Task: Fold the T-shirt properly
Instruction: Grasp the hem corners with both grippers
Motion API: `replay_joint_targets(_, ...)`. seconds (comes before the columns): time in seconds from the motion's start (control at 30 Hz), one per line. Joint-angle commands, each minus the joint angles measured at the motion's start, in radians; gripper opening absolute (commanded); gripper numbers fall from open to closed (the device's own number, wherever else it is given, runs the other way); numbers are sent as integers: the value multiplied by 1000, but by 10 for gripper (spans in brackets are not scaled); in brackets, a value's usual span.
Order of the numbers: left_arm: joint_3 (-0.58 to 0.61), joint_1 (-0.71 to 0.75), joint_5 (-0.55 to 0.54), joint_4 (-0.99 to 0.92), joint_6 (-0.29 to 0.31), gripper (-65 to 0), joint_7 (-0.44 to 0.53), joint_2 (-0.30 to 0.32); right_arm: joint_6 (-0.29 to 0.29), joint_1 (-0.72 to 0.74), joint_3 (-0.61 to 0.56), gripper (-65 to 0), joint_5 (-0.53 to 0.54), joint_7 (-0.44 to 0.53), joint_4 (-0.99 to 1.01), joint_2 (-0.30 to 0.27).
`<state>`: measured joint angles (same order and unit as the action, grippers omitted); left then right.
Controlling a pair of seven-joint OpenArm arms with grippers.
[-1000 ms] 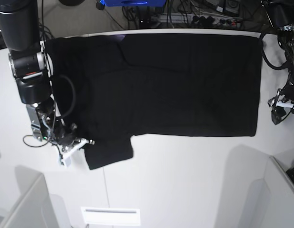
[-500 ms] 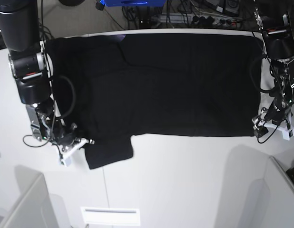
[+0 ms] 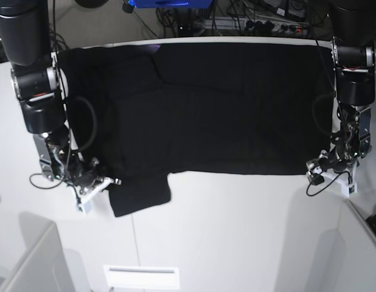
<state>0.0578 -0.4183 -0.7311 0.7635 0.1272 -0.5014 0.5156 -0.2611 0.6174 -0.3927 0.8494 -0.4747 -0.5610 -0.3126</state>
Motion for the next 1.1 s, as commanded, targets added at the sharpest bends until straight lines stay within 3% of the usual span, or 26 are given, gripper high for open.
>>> replay_joint_targets(0.0,0,-12,-5,6,-2,-125,-15,11,4,25,4,-650,-6,-12,-6,-9)
replay_joint_targets(0.1,1,-7,-5,6,-2,-132,-16,10,4,23,4,-650,-6,-9,-6,-9)
replay_joint_targets(0.17,1,-6,-5,4,-2,-189,-18,10,4,23,4,-650,-6,-8,-6,-9)
replay_joint_targets(0.33,0,14,-5,9,-2,-449,-15,-1,6,14,4,-650,-6,-6,-6,-9)
replay_joint_targets(0.5,1,22,-5,11,-2,-650,-15,-4,6,14,4,-650,-6,-6,-6,-12)
replay_joint_targets(1.07,-14,95,-12,196,-4,-650,-15,2,6,5,4,-650,-6,103,-32,-30)
